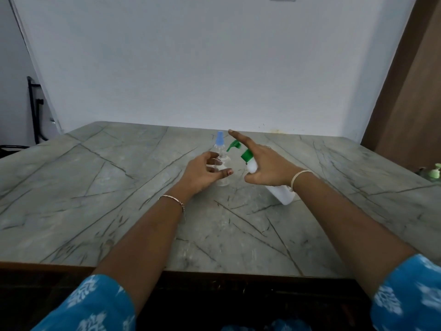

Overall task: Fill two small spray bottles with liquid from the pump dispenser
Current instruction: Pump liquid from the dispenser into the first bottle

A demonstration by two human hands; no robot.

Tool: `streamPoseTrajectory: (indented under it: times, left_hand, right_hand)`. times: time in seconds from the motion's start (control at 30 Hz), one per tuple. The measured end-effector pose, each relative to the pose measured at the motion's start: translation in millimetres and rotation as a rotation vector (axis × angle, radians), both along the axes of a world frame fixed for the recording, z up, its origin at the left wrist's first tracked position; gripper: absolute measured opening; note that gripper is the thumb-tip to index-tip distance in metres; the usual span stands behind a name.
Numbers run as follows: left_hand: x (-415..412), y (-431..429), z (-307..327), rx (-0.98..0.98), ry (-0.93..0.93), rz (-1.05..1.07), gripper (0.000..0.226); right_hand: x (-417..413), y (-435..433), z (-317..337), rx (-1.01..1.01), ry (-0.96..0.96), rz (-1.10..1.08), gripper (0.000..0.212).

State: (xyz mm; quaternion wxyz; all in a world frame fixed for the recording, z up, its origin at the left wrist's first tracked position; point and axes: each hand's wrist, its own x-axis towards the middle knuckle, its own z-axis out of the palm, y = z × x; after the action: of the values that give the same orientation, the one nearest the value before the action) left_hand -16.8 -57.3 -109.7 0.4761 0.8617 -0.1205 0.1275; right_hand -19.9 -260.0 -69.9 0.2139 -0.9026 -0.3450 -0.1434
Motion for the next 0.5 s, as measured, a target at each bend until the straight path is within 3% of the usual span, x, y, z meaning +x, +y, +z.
streamPoseTrajectory:
  times: [0.17, 0.5]
  left_hand:
    - [2.9, 0.6, -0.3, -0.069, -0.011, -0.021, 0.06]
    - [5.9, 1.8, 1.6, -0.106, 0.049, -0.038, 0.066]
  right_hand:
    - [0.4, 1.5, 1.6, -0.001, 0.01, 0.003, 0.107]
    - [2.1, -0.5, 7.7, -0.016, 0.026, 0.021, 0.107]
